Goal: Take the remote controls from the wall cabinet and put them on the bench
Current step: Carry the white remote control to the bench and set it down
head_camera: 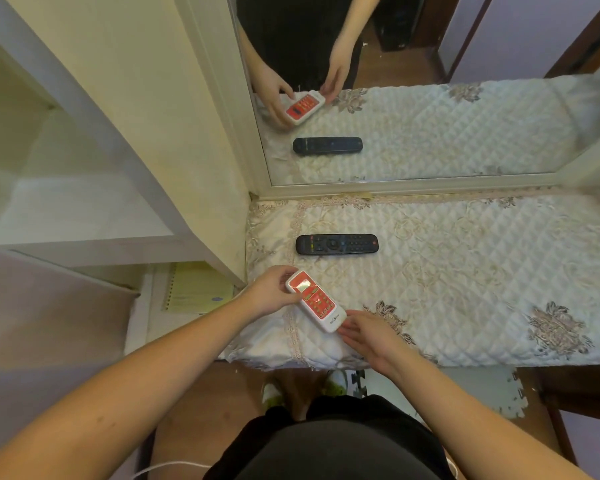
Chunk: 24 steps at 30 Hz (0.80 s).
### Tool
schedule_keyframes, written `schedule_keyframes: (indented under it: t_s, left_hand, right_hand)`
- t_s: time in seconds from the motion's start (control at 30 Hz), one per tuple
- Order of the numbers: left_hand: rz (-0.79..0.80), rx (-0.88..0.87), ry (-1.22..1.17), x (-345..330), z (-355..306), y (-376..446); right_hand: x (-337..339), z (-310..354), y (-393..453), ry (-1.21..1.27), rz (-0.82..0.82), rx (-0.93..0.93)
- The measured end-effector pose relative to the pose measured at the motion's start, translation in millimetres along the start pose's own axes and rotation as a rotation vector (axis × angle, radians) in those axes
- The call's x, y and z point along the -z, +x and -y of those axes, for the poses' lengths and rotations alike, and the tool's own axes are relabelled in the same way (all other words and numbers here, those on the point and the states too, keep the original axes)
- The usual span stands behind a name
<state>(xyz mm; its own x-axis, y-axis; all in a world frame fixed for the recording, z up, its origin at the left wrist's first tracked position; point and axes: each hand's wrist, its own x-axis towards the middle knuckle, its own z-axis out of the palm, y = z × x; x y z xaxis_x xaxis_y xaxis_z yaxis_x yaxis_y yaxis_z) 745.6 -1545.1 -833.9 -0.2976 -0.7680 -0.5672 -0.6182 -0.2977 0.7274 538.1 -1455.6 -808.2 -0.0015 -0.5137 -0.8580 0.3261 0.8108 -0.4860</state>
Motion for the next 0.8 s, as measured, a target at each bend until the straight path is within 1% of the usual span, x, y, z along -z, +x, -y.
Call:
schedule_keyframes:
  t_s: [0.07,0.27,0.47,0.63,0.8]
  left_hand:
    - [-0.026,-0.008,0.063,0.6,2.5,7.4]
    - [-0.021,-0.032,0.180,1.0,-9.5,20.5]
    - [-0.010,-0.093,0.218,0.6,-15.8,27.1]
    - [0.012,-0.100,0.202,-1.3,-13.6,31.4]
    - [0.032,-0.105,0.196,-3.4,-15.0,31.6]
  right_hand:
    - [0.7,1.0,2.0,0.022,-0.004,-0.027]
    - [-4.1,-5.0,15.1,0.029,-0.010,-0.095]
    - [-8.2,-11.4,18.7,0.039,0.002,-0.116]
    - [-8.5,-13.1,20.8,0.030,-0.007,-0.145]
    - [-8.4,-13.8,21.4,-0.054,-0.022,-0.157]
